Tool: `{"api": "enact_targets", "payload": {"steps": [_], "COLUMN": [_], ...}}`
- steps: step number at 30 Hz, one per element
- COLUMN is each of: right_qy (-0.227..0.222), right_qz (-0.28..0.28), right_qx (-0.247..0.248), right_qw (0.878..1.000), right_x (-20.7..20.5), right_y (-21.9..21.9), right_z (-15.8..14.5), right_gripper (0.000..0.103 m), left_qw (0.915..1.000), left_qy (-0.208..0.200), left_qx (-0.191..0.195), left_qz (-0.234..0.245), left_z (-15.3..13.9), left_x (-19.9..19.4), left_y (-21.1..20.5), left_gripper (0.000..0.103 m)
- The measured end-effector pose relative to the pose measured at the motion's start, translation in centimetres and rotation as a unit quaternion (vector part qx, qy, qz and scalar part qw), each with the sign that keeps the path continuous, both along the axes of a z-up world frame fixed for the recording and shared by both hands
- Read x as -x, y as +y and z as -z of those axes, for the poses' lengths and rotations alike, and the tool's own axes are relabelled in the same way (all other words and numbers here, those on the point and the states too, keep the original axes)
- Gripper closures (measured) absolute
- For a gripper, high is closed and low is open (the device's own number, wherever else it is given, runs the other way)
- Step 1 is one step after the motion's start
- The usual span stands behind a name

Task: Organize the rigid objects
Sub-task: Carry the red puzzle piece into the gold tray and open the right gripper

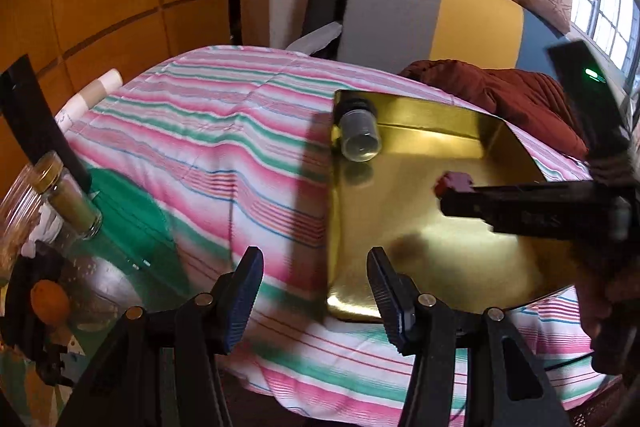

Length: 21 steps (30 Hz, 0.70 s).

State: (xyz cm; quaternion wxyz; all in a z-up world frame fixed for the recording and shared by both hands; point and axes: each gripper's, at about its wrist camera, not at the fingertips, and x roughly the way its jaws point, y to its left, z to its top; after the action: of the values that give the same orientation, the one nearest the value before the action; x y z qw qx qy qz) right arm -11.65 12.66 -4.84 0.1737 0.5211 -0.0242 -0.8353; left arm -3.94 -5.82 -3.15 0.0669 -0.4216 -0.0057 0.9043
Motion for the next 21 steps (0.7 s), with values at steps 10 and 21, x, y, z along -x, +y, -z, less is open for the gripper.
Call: {"api": "enact_targets", "payload": {"steps": [10, 21], "right_qy": [-0.041, 0.014], "right_qz": [-0.003, 0.004], "right_qx": [-0.021, 0.004], "right_qw": [0.999, 1.0], "right_x": [4.9, 2.4], "right_y": [-4.7, -3.7], "right_z": [3.0, 0.8], "right_gripper": [0.063, 0.055], "left_qw": [0.9997, 0.9998], "left_qy": [-0.006, 0.001], "left_qx": [0.002, -0.001], "left_qz": [-0.024, -0.021], "left_z": [0.8, 0.3], "left_x": [0.5, 0.5], "left_y": [-2.0, -1.9], "left_gripper": [0.049, 0.049]}}
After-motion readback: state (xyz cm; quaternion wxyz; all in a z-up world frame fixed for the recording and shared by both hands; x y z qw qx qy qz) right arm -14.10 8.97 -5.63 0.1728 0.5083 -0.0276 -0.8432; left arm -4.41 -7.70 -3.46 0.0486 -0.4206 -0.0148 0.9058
